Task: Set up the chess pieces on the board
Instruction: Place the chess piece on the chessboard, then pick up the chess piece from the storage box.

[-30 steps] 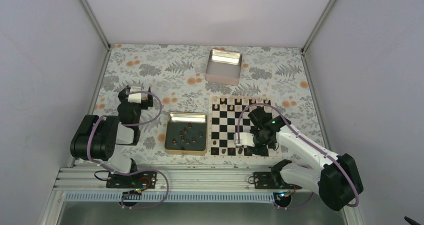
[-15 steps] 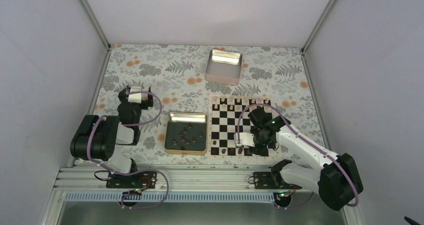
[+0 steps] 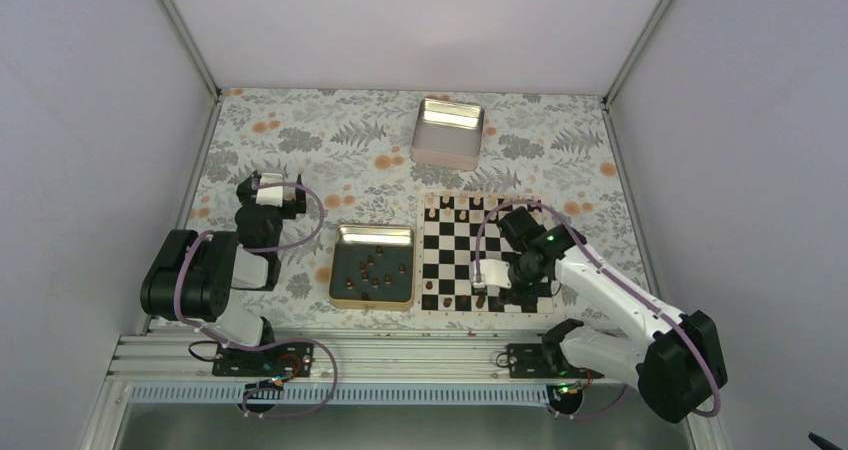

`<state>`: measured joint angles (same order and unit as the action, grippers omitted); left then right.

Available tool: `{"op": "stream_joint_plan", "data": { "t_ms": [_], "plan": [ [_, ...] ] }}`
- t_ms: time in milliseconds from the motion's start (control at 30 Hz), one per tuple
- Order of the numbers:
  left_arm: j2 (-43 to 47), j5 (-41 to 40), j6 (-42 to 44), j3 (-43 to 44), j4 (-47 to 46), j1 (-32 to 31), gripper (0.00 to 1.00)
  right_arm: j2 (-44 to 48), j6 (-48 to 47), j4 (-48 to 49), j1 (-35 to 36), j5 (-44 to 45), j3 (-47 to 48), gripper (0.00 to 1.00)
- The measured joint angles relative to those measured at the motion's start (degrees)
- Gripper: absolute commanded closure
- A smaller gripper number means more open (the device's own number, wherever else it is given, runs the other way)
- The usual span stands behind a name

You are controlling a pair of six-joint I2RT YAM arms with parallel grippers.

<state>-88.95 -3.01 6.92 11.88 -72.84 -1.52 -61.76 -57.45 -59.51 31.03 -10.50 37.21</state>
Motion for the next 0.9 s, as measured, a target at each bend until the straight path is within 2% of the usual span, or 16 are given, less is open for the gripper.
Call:
{"op": "stream_joint_plan", "data": {
  "t_ms": [200, 400, 500, 700, 900],
  "plan": [
    [0.00, 0.00, 0.00, 0.00, 0.00, 0.00, 0.00, -2.89, -0.09, -3.56, 0.02, -1.11, 12.09, 0.56],
    [0.00, 0.00, 0.00, 0.00, 0.00, 0.00, 0.00, -14.12, 0.33, -3.43, 2.05, -3.48, 27.93, 0.54],
    [0.00, 0.00, 0.00, 0.00, 0.00, 0.00, 0.00, -19.89, 1.70, -1.20, 6.78, -4.13, 33.99, 0.54],
    [0.00, 0.00, 0.00, 0.00, 0.00, 0.00, 0.00, -30.34, 5.05, 5.07, 17.62, -4.04, 37.75, 0.55],
    [0.00, 0.00, 0.00, 0.00, 0.00, 0.00, 0.00, -39.06, 7.82, 12.31, 21.57, -3.34, 41.24, 0.57]
  ]
}}
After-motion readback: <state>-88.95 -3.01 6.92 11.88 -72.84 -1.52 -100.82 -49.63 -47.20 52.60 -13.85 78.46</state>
